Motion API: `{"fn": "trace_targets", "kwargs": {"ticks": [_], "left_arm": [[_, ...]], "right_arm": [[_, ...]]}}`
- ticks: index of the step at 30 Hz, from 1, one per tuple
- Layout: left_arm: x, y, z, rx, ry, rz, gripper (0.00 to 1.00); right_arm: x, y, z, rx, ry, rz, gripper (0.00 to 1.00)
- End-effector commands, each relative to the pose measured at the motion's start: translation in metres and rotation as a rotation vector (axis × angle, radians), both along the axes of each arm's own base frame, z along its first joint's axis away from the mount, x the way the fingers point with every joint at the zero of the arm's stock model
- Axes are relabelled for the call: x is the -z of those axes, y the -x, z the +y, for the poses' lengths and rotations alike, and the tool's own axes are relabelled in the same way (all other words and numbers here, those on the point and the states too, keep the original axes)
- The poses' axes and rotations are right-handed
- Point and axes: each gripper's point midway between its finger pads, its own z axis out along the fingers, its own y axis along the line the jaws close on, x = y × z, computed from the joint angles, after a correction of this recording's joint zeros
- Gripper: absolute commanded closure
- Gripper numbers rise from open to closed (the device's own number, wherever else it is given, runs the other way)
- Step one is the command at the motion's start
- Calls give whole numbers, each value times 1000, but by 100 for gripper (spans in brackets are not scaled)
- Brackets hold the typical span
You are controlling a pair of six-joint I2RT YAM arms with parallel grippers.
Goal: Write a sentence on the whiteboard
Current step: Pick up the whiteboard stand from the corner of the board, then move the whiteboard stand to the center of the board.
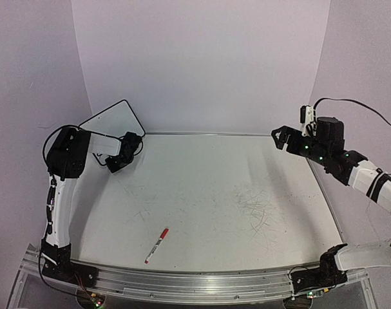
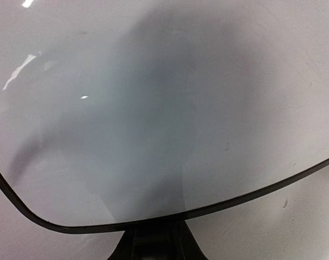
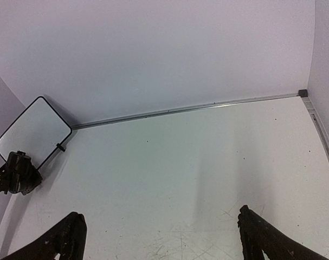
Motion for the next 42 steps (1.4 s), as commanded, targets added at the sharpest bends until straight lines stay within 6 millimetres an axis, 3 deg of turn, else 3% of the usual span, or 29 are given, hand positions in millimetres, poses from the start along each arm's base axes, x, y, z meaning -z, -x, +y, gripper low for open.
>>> {"fn": "trace_targets", "kwargs": {"ticks": [1, 10, 15, 21, 26, 29, 33, 39, 42], "left_arm": [[-4, 8, -46, 191, 41, 45, 97], [-10, 37, -111, 459, 76, 68, 100], [-9, 62, -171, 696, 134, 72, 100], [-9, 105, -246, 960, 149, 77, 100], [1, 146, -289, 1095, 181, 107, 100], [4, 167, -306, 1148, 173, 121, 100], [2, 190, -323, 1173, 208, 123, 100], [9, 218, -324, 1037, 279, 170, 100], [11, 231, -335, 997, 287, 173, 100]], "right_arm": [[-8, -3, 8, -20, -30, -27, 2], [15, -6, 13, -34, -18, 29, 2], [37, -8, 25, -63, -10, 70, 2], [69, -10, 48, -108, 11, 138, 2], [88, -9, 66, -154, -27, 173, 3], [86, -5, 73, -182, -107, 135, 5], [77, -2, 64, -131, -164, 82, 5], [63, -1, 57, -98, -172, 40, 5], [59, 0, 62, -130, -171, 40, 5]]}}
